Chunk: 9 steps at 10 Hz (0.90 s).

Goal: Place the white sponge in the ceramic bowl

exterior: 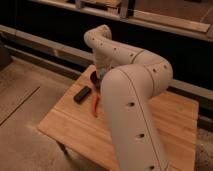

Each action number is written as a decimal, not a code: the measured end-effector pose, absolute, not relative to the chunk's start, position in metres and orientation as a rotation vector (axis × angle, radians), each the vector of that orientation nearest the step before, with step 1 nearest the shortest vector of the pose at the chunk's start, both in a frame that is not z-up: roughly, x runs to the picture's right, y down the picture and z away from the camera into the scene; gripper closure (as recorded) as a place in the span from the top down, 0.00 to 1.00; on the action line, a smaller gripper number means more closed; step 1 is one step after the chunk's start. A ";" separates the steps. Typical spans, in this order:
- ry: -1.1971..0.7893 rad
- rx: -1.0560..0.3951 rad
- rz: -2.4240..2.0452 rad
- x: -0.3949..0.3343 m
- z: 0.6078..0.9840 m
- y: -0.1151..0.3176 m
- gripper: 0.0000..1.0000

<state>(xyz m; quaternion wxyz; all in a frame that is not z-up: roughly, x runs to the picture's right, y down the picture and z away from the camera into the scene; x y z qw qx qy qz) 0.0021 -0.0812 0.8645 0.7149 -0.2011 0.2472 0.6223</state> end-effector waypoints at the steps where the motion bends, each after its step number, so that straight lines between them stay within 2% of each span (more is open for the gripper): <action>1: 0.547 -0.449 1.378 0.002 0.867 -0.080 0.00; 9: 0.546 -0.480 1.372 0.001 0.883 -0.072 0.00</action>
